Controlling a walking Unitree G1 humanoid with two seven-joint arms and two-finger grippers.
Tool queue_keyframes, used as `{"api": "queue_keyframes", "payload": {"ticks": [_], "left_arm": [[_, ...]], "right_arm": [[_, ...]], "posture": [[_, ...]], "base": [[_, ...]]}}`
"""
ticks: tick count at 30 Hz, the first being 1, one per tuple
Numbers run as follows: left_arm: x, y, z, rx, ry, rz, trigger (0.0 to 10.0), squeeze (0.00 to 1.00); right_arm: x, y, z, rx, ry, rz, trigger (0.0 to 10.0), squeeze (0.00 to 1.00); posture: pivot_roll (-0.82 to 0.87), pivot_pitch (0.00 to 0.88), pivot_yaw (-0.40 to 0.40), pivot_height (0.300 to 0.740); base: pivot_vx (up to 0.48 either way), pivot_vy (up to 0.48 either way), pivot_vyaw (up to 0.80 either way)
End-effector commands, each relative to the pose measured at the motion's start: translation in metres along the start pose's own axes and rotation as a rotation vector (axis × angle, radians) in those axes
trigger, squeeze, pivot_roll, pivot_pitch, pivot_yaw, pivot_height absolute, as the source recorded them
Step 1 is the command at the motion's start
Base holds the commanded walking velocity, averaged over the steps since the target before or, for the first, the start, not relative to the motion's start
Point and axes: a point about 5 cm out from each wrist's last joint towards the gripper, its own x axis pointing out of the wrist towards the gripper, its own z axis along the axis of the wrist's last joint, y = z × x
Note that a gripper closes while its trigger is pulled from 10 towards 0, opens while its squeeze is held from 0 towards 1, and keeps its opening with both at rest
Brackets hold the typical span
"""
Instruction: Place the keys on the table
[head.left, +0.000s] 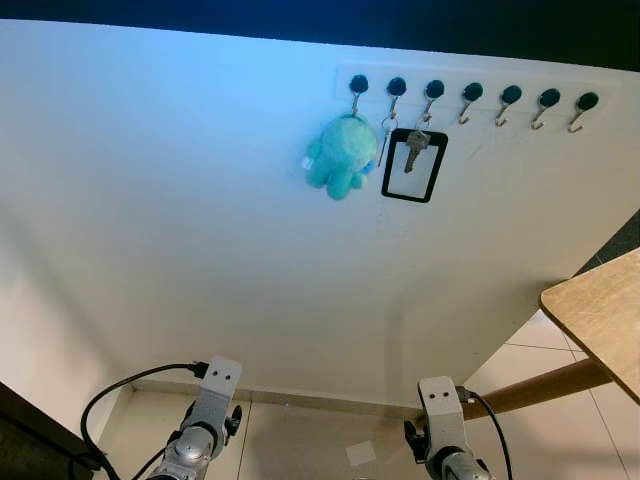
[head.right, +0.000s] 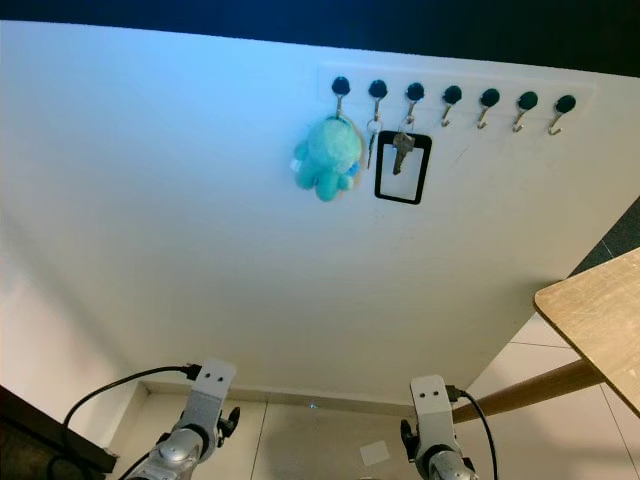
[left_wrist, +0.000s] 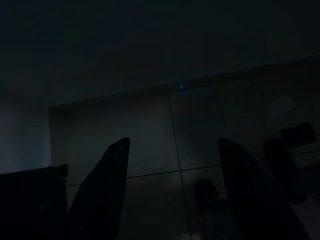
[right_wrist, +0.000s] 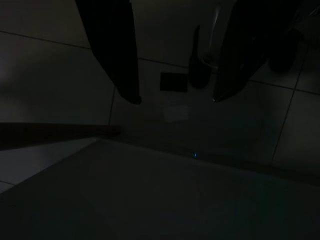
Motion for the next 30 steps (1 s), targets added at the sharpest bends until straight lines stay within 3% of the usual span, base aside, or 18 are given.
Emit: {"api": "queue_keyframes", "payload": {"ticks": [1, 30], "left_arm": [[0.0001, -0.0024, 0.0000, 0.015, -0.004, -0.006, 10.0, 0.00], [-0.0002, -0.0042, -0.0012, 0.018, -0.001, 0.000, 10.0, 0.00]], "right_arm": [[-0.0014, -0.0010, -0.0047, -0.005, 0.022, -0.005, 10.0, 0.00], [-0.0017, -0.0003, -0.0056, -0.012, 0.025, -0.001, 10.0, 0.00]], "posture": [[0.06, 0.000, -0.052, 0.740], [0.07, 0.000, -0.057, 0.740]], "base": [[0.000, 0.000, 0.00], [0.000, 0.000, 0.00]]}}
